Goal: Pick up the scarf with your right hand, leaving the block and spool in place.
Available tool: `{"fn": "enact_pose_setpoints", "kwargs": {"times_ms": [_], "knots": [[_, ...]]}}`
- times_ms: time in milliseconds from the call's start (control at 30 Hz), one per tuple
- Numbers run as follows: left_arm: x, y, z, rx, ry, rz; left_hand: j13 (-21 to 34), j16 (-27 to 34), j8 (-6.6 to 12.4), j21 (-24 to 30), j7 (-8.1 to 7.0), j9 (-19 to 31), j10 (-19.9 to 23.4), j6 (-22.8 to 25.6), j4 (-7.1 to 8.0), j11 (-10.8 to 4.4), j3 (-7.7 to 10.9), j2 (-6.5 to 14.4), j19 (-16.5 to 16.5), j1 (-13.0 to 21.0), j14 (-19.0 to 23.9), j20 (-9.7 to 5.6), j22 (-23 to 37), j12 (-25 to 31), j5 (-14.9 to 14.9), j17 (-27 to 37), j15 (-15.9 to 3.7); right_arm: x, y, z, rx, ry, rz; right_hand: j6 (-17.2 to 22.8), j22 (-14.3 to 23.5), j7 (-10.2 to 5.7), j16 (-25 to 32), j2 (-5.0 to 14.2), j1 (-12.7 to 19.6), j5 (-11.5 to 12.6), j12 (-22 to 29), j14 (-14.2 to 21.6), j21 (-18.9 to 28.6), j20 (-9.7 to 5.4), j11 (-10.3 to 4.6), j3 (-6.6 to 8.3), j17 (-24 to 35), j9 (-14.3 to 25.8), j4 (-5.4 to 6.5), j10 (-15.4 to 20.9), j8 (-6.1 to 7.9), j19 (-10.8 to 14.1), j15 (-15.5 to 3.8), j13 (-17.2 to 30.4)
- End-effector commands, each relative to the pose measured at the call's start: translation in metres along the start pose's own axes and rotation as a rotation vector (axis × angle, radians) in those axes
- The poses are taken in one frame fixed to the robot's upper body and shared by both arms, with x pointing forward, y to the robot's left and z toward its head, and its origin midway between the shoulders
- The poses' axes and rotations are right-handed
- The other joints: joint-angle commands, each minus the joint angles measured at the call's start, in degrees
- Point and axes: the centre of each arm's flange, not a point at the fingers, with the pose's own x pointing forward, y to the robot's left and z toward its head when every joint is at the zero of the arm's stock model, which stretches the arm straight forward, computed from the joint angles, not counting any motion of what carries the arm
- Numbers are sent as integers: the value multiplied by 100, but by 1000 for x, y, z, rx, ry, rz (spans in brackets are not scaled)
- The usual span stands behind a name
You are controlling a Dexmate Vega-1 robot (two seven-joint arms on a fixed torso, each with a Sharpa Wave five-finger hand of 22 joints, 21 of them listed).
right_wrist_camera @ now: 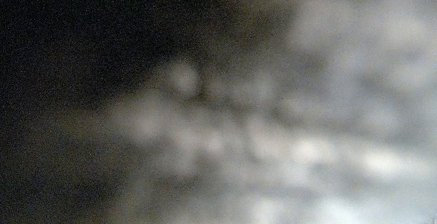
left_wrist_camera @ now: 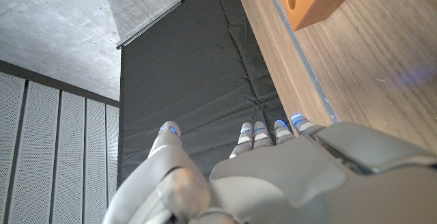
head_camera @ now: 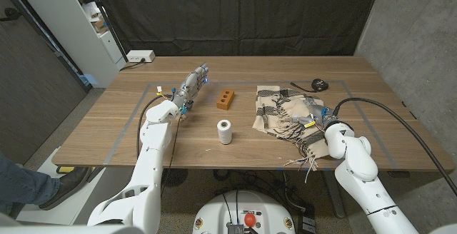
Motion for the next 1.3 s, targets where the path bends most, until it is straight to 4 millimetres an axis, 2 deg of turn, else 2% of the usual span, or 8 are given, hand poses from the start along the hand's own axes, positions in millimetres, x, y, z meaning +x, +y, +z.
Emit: {"fn": "enact_pose_setpoints", "kwargs": {"times_ms": [33,133,333,433,467,733,1000,1300], "knots": [[-2,-1,-1,-3,3,1,6,-11,11,8,-37,31,-45,23,-4,-50,-16,16,-379,8,-30,39,28,-16,-12,35,-5,2,3,1,-19,4,-2,111,-3,-46,99,38,296,108,49,274,133,-52,14,67,51,13,-90,95,64,1136,-104,33],[-3,-1,0,2,5,2,6,-8,10,9,-40,31,-45,21,-4,-51,-17,17,-381,6,-23,40,28,-16,-13,35,0,2,2,2,-24,0,-14,382,-19,-128,195,71,608,166,87,511,203,-47,4,140,129,32,-128,202,149,1641,-243,54],[-2,0,1,3,1,1,7,-9,9,9,-42,32,-56,19,-4,-62,-19,19,-387,3,-31,59,28,-19,-15,35,-3,2,0,5,-35,-6,-45,938,-4,-240,479,310,1195,168,281,1075,236,-457,-114,372,332,134,-145,668,336,2185,-492,165],[-2,0,1,2,2,0,7,-10,8,9,-43,32,-54,19,-4,-68,-21,20,-388,1,-36,61,29,-18,-15,35,-5,2,-1,7,-39,-7,-55,1133,9,-299,610,405,1388,136,385,1295,231,-569,-149,451,452,199,-125,897,416,2316,-536,238],[-2,1,1,2,3,-1,7,-9,8,9,-45,32,-54,18,-4,-68,-21,20,-390,1,-36,61,29,-18,-15,35,-7,2,-1,7,-39,-4,-58,1246,17,-315,699,475,1491,120,420,1456,256,-696,-187,501,517,233,-124,959,467,2427,-634,276],[-1,1,2,3,3,-2,7,-4,7,10,-41,32,-56,17,-4,-62,-25,23,-395,-3,-29,68,29,-17,-17,36,-6,2,-3,10,-46,-11,-85,1530,50,-429,976,681,1967,46,575,1832,310,-998,-255,676,802,386,-166,1202,627,2667,-793,447],[-2,2,1,1,0,0,8,-4,8,11,-41,32,-57,20,-4,-65,-27,26,-400,-5,-35,74,30,-16,-19,36,-10,1,-4,12,-55,-18,-115,2039,138,-591,1515,895,3023,-310,784,2113,471,-1293,-374,850,1535,764,-249,1340,1056,2889,-1021,811],[-5,3,-1,-5,-2,7,8,-3,4,15,-45,32,-61,13,-5,-81,-31,30,-397,-8,-36,75,30,-16,-21,36,-16,1,-5,13,-62,-19,-137,2376,747,-711,2627,1055,4331,-955,1334,2684,1291,-1870,-635,761,3011,1363,-214,1689,1520,3057,-1558,1549]]}}
